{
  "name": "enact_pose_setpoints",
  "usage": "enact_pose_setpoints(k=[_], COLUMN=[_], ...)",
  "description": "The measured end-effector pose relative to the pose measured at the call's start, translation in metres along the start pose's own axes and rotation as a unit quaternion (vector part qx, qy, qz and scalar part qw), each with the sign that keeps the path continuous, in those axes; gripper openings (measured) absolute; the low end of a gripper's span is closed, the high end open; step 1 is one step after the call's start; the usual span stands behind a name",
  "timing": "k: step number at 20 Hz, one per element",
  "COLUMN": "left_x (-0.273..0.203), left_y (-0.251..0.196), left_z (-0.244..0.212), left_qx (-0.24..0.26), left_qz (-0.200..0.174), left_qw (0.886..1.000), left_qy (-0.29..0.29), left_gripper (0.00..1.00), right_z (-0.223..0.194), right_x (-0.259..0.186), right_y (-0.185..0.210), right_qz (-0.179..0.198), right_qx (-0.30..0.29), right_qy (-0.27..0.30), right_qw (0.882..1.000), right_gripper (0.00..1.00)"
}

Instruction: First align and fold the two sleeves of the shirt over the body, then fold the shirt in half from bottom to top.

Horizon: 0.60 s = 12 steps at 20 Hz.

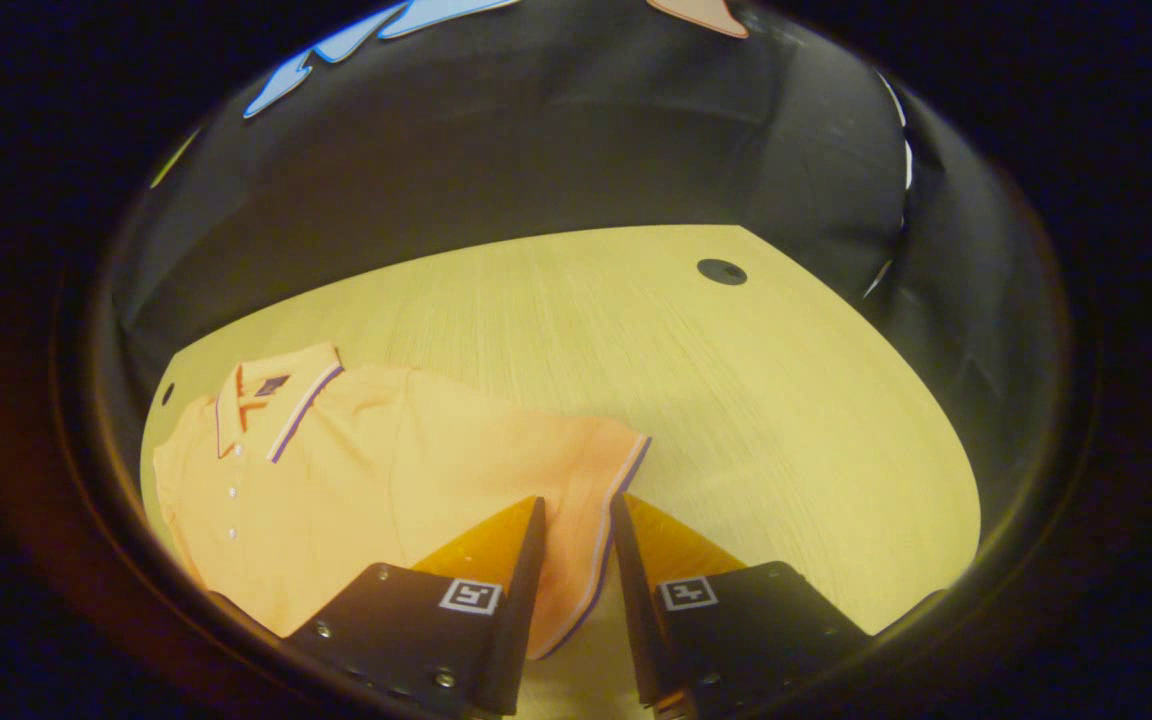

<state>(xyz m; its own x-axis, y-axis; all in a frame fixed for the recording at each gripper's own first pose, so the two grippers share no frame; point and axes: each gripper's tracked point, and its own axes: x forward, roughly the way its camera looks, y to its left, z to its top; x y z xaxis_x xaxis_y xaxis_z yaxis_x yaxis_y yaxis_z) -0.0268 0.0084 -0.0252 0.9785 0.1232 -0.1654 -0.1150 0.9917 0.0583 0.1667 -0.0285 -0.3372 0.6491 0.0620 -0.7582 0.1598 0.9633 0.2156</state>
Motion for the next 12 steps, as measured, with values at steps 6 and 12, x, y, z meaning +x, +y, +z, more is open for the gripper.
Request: enact_pose_setpoints(k=[6,12], left_x=[-0.004,-0.003], left_y=[-0.004,-0.005], left_z=[-0.001,-0.005], left_qx=[-0.021,-0.03], left_qz=[0.006,-0.005], left_qw=[1.0,1.0], left_qy=[-0.002,0.004], left_gripper=[0.96,0.96], right_z=[0.007,0.044], right_x=[-0.001,-0.034], right_y=[0.006,0.03], right_qz=[0.005,0.028], right_qx=[0.01,-0.043], right_qy=[-0.005,-0.064], right_qw=[1.0,0.997], right_gripper=[0.04,0.04])
